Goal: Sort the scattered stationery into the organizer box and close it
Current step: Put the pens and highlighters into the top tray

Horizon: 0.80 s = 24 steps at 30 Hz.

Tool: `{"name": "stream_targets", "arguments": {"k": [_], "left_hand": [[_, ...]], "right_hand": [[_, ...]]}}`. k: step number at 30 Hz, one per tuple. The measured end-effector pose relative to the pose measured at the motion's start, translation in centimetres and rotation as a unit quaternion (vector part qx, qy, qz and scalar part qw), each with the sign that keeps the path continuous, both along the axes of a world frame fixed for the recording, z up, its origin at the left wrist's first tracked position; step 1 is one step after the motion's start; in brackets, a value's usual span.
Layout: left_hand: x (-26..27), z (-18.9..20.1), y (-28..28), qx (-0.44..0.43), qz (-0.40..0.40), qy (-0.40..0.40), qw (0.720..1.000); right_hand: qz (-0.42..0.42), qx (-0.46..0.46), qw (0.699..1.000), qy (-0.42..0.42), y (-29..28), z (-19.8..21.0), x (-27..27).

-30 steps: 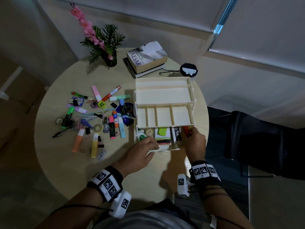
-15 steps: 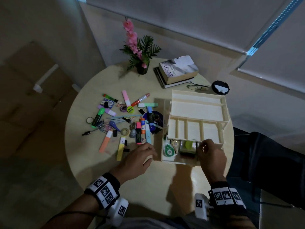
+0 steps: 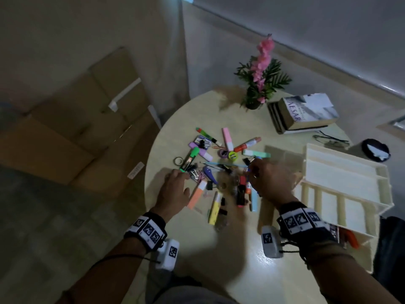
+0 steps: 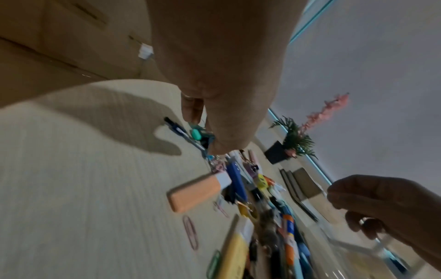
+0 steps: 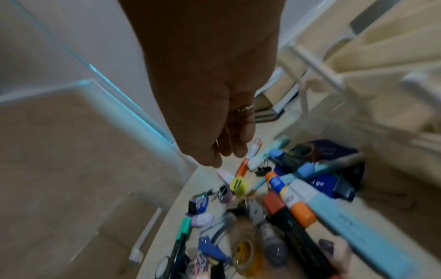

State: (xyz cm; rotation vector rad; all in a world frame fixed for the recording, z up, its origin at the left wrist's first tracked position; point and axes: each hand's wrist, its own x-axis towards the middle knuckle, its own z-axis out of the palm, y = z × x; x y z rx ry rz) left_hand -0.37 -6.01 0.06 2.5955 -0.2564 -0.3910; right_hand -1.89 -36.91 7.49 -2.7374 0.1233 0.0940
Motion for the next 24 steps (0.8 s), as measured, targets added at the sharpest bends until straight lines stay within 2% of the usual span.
{"name": "stream_targets", "arguments": {"k": [4, 7, 14, 19, 24], "left_hand": [[1.3, -1.4, 2.6, 0.027, 0.036, 0.044, 0.998], [1.3, -2.4, 3.8, 0.046, 0.028, 0.057, 0.997], [0.8, -3.2, 4.0, 0.066, 0.018, 0.01, 0.998], [1.1, -3.2, 3.8, 0.092, 0.01, -0.014, 0.996], [1.4, -3.7, 3.8, 0.116, 0.011, -0.005, 0.993]], "right_hand": [[0.033, 0.031, 0.994, 0.1, 3.2, -3.2, 3.1], [0.06, 0.011, 0.993, 0.101, 4.9, -4.5, 4.6], [0.086, -0.015, 0.988, 0.124, 7.7, -6.4, 5.8], [0.057, -0.067, 0.99, 0.112, 9.5, -7.7, 5.1], [0.061, -0.1, 0.988, 0.104, 10.4, -8.4, 4.6]]}}
